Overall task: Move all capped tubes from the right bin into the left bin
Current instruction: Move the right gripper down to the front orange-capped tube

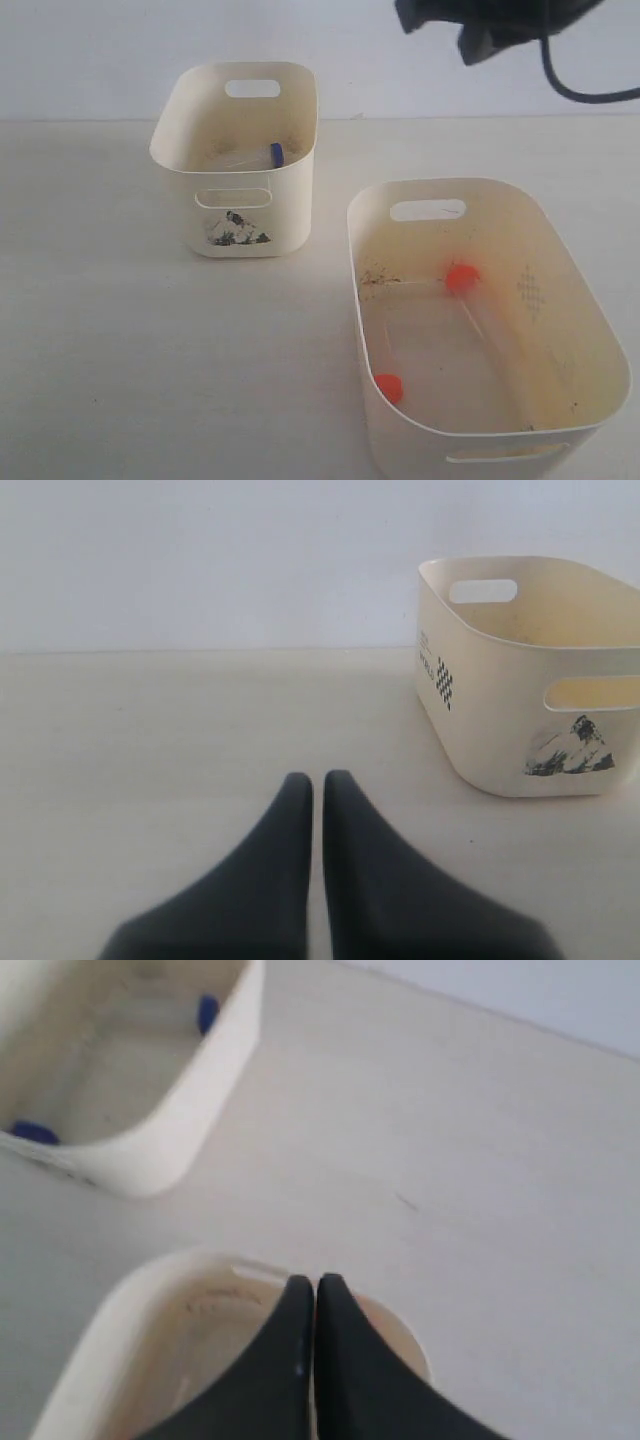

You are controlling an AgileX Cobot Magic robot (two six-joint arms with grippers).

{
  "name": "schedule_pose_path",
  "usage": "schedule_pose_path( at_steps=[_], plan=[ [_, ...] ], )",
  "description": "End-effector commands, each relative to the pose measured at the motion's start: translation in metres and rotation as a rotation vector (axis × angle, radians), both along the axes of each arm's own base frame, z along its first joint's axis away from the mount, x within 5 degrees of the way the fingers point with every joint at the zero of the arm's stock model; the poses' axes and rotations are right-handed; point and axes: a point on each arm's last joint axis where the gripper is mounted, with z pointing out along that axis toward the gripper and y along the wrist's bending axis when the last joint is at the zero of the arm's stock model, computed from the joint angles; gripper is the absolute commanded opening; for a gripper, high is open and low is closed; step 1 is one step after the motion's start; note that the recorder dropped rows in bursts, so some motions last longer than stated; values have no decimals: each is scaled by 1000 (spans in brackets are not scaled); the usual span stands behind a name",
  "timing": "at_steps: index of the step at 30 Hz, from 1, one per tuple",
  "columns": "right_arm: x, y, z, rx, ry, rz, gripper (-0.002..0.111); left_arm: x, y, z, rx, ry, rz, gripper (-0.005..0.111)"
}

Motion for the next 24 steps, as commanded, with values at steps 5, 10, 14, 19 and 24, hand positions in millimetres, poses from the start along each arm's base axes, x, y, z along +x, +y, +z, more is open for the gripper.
schedule_pose_path(
  at_steps=[5,10,14,19,24],
  plan=[
    [-40,-17,-55,16,109,-40,0,0,0,1,-7,-7,3,4],
    [-51,-7,-112,207,143,-29,0,0,0,1,-7,-7,3,4],
    [-50,1,-131,307,185,-50,0,0,0,1,-7,-7,3,4],
    [-44,6,-144,334,239,-82,0,0,0,1,-7,-7,3,4],
    [-39,10,-161,331,306,-113,0,0,0,1,-7,-7,3,4]
  ],
)
